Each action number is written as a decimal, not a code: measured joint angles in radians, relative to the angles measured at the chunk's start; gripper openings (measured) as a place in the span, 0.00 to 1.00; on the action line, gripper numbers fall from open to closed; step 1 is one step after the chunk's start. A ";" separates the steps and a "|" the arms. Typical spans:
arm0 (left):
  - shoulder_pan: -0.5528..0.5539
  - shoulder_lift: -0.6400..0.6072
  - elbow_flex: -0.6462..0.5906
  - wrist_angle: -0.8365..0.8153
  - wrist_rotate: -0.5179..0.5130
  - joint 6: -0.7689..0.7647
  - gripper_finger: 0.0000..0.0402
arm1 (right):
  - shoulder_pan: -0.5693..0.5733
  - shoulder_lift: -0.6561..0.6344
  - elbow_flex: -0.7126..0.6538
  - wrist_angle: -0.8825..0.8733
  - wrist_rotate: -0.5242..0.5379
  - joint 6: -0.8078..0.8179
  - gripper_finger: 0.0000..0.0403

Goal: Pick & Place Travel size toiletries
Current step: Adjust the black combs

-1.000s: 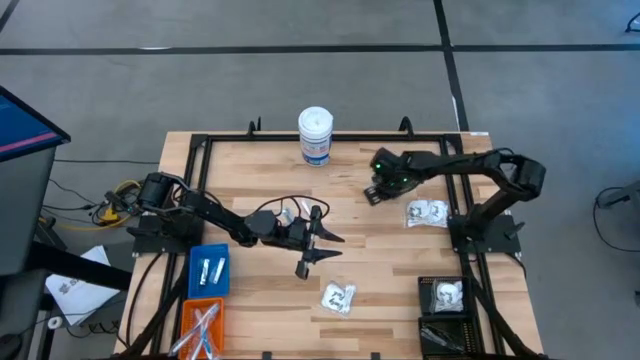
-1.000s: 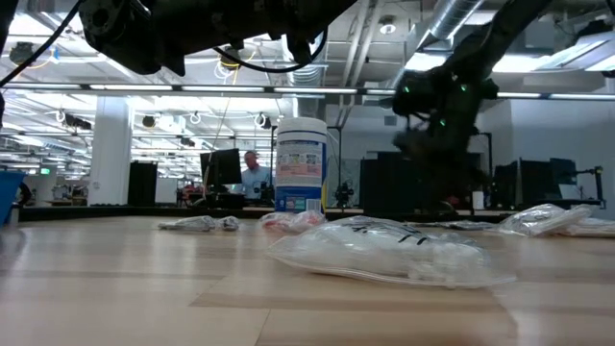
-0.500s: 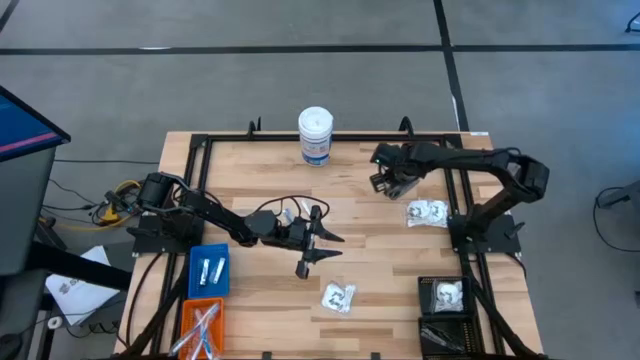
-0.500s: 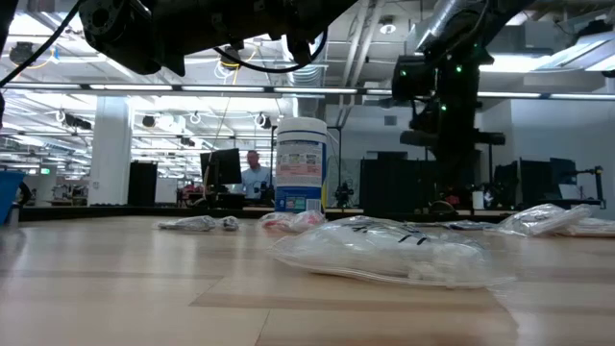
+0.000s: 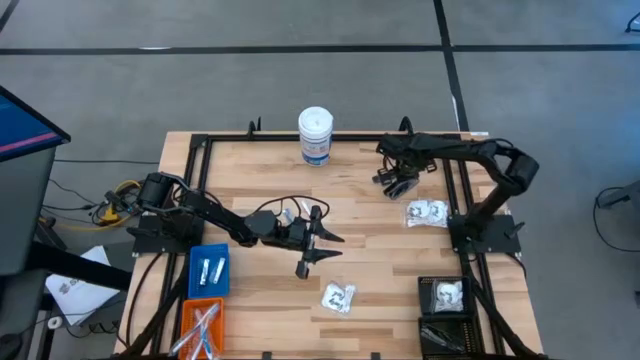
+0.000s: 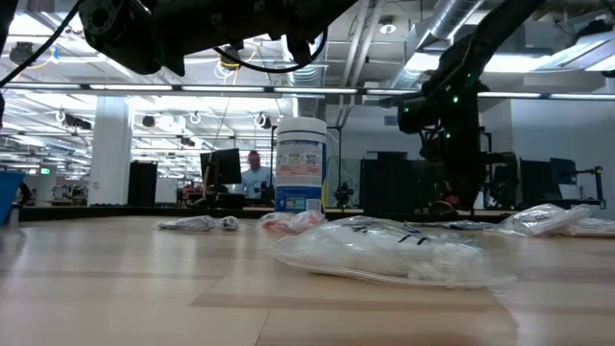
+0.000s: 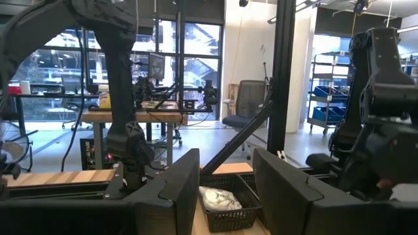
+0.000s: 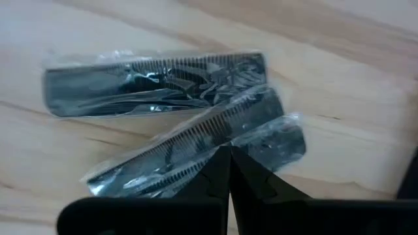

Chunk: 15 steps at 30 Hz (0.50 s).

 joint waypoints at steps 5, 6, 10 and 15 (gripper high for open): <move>0.000 0.000 0.000 0.000 0.000 0.000 0.34 | 0.002 0.081 0.000 0.041 -0.045 -0.017 0.00; 0.000 0.000 0.000 0.000 0.000 0.000 0.34 | 0.004 0.092 0.001 0.049 -0.057 -0.026 0.00; 0.000 0.000 0.000 0.000 0.000 0.000 0.34 | 0.024 0.130 0.007 0.074 -0.096 -0.043 0.00; 0.000 0.000 0.000 -0.001 0.000 0.000 0.34 | 0.085 0.123 0.008 0.106 -0.123 -0.042 0.00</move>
